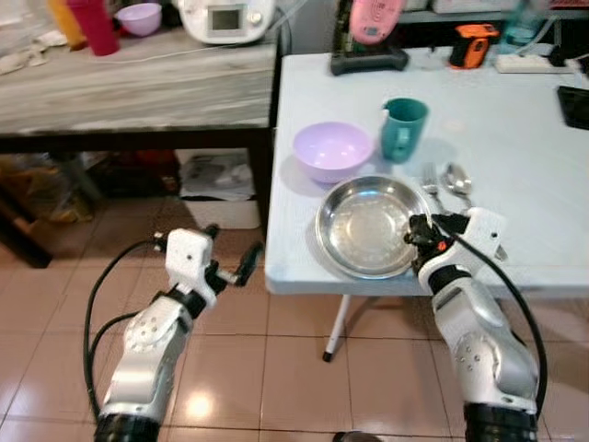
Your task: Setting the table
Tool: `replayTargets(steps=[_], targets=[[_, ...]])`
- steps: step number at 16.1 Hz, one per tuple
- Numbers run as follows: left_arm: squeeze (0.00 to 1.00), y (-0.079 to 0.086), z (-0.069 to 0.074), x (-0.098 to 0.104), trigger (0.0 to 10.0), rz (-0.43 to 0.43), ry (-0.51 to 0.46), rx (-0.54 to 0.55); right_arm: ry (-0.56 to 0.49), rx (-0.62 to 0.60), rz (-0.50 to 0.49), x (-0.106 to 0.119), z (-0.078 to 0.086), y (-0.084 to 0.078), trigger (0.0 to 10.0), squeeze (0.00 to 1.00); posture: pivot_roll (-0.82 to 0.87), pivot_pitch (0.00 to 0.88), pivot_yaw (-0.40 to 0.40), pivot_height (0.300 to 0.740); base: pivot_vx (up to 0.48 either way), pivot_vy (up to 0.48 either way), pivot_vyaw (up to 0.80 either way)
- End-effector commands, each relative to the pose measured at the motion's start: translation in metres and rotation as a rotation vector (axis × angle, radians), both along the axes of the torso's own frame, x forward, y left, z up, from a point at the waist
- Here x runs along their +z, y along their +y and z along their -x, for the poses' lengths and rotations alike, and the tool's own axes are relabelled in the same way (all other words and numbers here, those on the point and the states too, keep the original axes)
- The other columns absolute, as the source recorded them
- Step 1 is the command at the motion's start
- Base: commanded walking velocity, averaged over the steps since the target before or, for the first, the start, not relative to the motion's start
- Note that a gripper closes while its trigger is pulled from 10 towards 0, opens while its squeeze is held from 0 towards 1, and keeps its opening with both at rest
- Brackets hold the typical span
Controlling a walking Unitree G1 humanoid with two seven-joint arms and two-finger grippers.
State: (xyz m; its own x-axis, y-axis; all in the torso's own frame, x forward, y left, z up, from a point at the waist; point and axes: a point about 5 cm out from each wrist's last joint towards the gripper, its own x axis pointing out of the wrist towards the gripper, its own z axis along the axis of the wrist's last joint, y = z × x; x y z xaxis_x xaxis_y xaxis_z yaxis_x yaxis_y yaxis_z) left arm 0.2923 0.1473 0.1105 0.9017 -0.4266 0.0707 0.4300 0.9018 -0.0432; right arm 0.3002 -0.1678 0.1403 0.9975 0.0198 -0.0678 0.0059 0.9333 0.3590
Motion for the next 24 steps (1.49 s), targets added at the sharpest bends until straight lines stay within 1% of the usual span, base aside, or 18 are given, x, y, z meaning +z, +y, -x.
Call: replayTargets(steps=[1, 5, 9, 17, 20, 24], targets=[[0.00, 0.004, -0.003, -0.001, 10.0, 0.017, 0.006, 0.033, 0.008, -0.011, 0.034, -0.002, 0.002, -0.001, 10.0, 0.00, -0.22, 0.092, 0.044, 0.740, 0.000, 0.240, -0.80], [0.00, 0.003, -0.007, -0.001, 10.0, 0.027, 0.005, 0.048, -0.006, -0.023, 0.044, -0.001, 0.001, -0.002, 10.0, 0.00, -0.22, 0.080, 0.042, 0.740, 0.000, 0.315, -0.80], [0.00, 0.005, -0.010, -0.002, 10.0, 0.038, 0.005, 0.067, -0.022, -0.016, 0.050, -0.001, 0.001, 0.001, 10.0, 0.00, -0.22, 0.074, 0.043, 0.740, 0.000, 0.335, -0.77], [0.00, 0.002, -0.011, -0.003, 10.0, 0.051, 0.009, 0.077, -0.054, -0.013, 0.081, 0.001, 0.002, 0.001, 10.0, 0.00, -0.22, 0.074, 0.046, 0.740, 0.000, 0.367, 0.00], [0.00, 0.000, -0.012, -0.003, 10.0, 0.056, 0.009, 0.080, -0.061, -0.020, 0.079, 0.002, 0.002, 0.001, 10.0, 0.00, -0.22, 0.073, 0.046, 0.740, 0.000, 0.375, 0.58], [0.00, 0.000, -0.014, -0.003, 10.0, 0.055, 0.008, 0.083, -0.067, -0.021, 0.082, 0.003, 0.000, 0.001, 10.0, 0.00, -0.22, 0.071, 0.046, 0.740, 0.000, 0.376, 0.00]])
